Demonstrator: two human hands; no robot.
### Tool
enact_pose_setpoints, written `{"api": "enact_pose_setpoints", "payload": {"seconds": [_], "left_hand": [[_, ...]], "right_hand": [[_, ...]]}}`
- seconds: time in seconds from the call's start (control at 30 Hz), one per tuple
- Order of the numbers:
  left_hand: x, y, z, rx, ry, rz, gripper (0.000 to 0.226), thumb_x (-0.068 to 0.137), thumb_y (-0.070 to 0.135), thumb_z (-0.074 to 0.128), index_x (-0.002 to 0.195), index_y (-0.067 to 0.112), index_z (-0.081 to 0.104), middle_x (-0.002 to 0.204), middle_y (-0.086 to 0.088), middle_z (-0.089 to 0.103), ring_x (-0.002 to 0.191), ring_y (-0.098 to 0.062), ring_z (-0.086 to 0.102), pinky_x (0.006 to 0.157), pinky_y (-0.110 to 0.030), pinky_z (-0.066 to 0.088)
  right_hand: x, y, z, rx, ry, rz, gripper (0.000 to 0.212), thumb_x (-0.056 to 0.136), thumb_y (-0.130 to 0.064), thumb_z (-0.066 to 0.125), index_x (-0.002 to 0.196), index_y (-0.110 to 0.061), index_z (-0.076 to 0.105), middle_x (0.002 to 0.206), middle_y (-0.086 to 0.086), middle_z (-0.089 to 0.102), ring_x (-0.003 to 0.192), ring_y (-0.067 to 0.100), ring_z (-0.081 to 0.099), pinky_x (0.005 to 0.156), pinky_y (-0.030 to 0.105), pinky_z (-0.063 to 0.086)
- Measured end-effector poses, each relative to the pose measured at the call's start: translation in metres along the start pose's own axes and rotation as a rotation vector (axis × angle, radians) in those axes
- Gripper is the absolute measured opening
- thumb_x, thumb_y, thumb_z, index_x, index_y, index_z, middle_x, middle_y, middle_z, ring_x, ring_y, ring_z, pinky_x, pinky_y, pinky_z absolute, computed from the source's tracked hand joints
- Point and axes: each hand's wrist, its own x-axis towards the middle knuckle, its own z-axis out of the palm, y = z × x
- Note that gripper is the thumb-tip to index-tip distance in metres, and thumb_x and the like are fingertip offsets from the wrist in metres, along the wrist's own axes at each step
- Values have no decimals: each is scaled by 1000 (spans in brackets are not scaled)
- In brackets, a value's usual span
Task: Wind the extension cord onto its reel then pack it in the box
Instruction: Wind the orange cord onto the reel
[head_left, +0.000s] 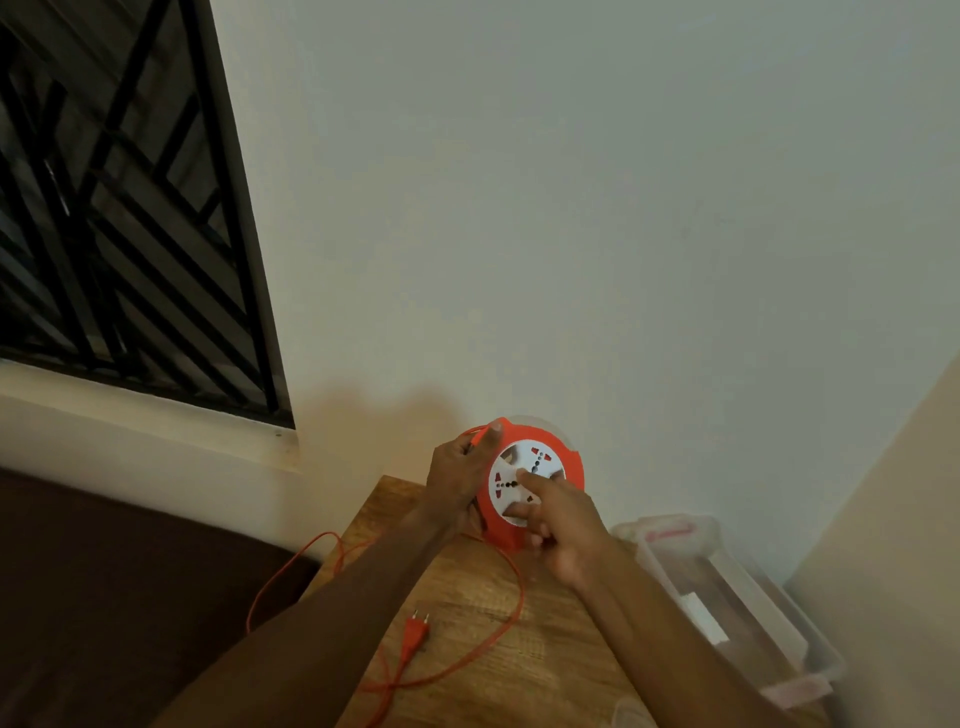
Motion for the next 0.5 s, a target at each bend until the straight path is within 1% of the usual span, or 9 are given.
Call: {"api": "enact_pose_setpoints", "payload": {"seconds": [0.07,0.13,0.2,0.27,0.3,0.33,0.4,0.43,0.5], "left_hand": [[4,0,-4,-14,17,-21,33,94,52,65,99,22,78,90,-3,84,77,-24,81,67,-38,67],[7,-1,-11,-41,9,-58,37,95,51,65,104,18,78,96,-7,83,82,-28,81,75,-45,67],[9,-1,-16,-66,-14,-79,45,93,52,66,111,13,77,101,-11,82,88,-34,80,82,-52,65],[9,1,-21,-55,-34,-88,49,90,55,67,111,12,76,102,-13,82,89,-36,80,83,-54,65],[8,3,-22,-44,-51,-99,50,88,56,67,110,13,76,102,-13,82,89,-37,80,82,-53,65],[7,4,-23,-34,-77,-109,52,85,58,68,109,12,76,102,-14,82,89,-38,79,81,-51,65],[7,5,-24,-2,-141,-117,59,79,61,68,109,11,76,103,-17,81,92,-41,78,82,-51,65],[8,5,-25,32,-171,-116,61,78,63,68,110,11,76,104,-17,81,94,-41,78,84,-52,65],[9,4,-24,99,-217,-105,62,80,65,65,113,14,75,106,-14,81,96,-39,78,88,-54,64]], "right_hand": [[-5,4,5,94,-29,-11,70,94,-23,65,153,-28,27,111,19,68,43,7,47,43,24,42],[-10,8,8,15,-78,-64,76,91,-20,68,153,-29,25,112,16,67,47,9,49,46,26,45],[-13,8,3,-285,-14,-223,71,86,-23,72,149,-22,37,117,10,66,65,13,62,55,28,53],[-11,7,-8,-746,111,-555,52,85,-26,72,134,-21,55,114,1,69,89,15,68,77,31,58],[-10,5,-15,-980,130,-737,41,87,-26,69,127,-23,61,115,-2,69,96,16,67,83,32,57],[-8,3,-21,-1208,108,-906,33,88,-25,67,121,-24,65,122,-3,66,103,19,66,85,34,57],[-3,-3,-29,-1556,-66,-1124,29,87,-23,67,115,-27,69,141,1,55,117,27,60,85,42,56],[0,-5,-31,-1663,-160,-1166,31,86,-23,69,116,-31,69,148,3,48,122,30,57,87,46,56],[2,-10,-33,-1798,-260,-1183,36,86,-25,69,120,-37,67,153,6,40,124,32,55,88,49,56]]}}
